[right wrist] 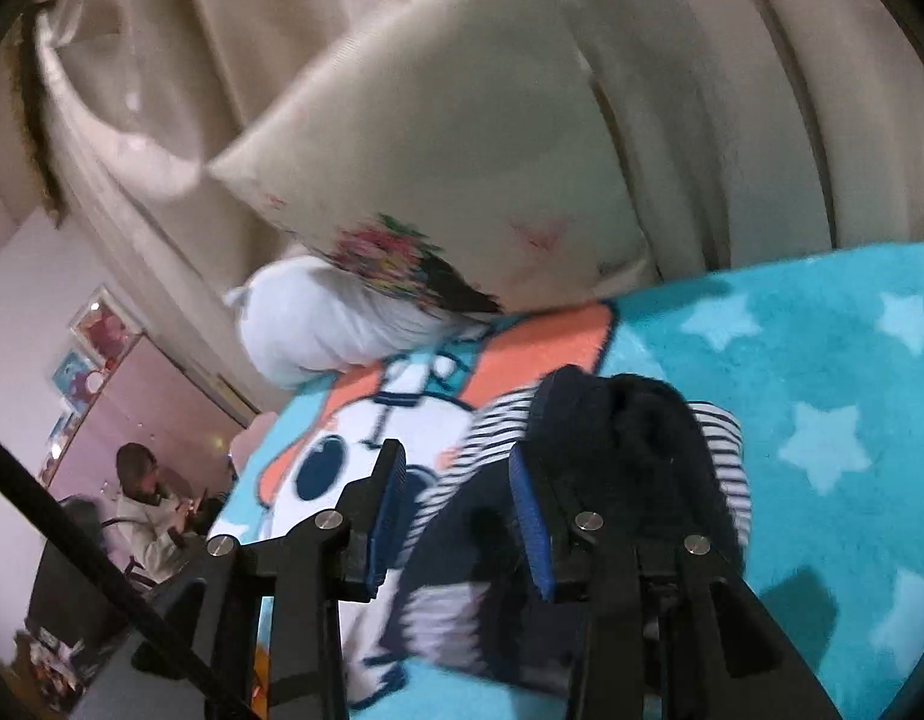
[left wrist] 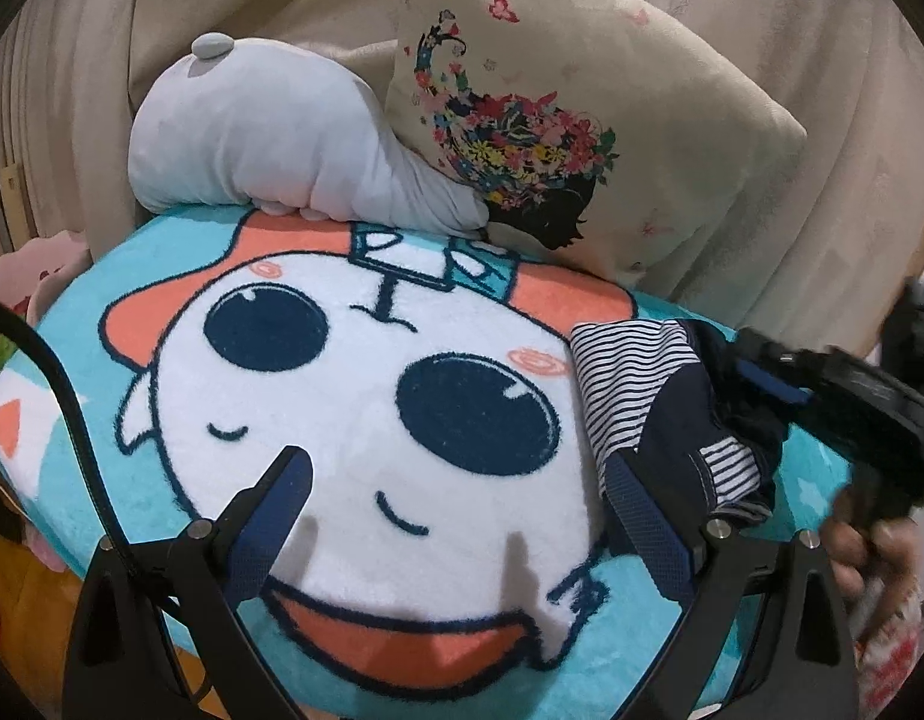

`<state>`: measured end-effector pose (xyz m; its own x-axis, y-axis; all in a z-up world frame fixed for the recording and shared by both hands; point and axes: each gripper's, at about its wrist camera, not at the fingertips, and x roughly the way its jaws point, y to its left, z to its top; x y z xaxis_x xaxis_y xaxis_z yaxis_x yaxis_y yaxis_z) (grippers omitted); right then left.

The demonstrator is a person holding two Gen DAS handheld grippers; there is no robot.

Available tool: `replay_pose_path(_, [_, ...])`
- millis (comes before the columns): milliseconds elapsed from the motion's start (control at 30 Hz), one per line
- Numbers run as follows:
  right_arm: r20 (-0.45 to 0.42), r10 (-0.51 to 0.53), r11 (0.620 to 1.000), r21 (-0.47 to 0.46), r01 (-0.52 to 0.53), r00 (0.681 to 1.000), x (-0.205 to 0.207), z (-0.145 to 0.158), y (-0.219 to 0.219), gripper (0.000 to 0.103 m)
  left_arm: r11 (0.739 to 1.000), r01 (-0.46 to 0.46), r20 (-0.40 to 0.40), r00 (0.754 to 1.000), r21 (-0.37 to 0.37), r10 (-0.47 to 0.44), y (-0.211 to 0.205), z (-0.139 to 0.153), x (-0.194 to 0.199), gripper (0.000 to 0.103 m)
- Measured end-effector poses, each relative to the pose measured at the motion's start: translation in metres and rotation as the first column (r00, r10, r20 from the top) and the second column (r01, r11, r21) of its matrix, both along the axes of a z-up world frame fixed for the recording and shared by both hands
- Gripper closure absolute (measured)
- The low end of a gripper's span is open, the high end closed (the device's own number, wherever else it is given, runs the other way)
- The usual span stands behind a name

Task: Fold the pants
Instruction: 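Lower the folded pants onto the blanket and open the right gripper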

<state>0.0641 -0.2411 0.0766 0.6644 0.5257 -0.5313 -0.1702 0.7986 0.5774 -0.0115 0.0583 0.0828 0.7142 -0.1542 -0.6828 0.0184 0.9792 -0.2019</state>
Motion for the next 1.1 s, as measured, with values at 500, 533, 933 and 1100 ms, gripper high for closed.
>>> replay_pose_path(500, [-0.092,-0.173,0.985,-0.026,0.172,0.981,-0.018,-0.019,-0.063,0.036,0.969,0.13,-0.139,0.977,-0.208,-0.161,-0.026,-0.039,0.059,0.005])
replay_pose_path(533, [-0.114,-0.147,0.989,-0.006,0.147,0.982,-0.015,-0.023,-0.062,0.035,0.961,0.144,-0.15,0.971,-0.238,-0.183,-0.031,-0.043,0.067,0.005])
replay_pose_path(933, [-0.176,-0.04,0.997,0.064,0.052,0.984,0.004,-0.047,-0.049,0.068,0.903,0.36,-0.2,0.891,-0.232,-0.407,-0.112,-0.064,0.089,0.043])
replay_pose_path(1100, [-0.117,-0.035,0.997,0.064,0.043,0.993,0.001,-0.024,-0.044,0.077,0.915,0.354,-0.196,0.9,-0.195,-0.39,-0.116,-0.044,0.099,0.065])
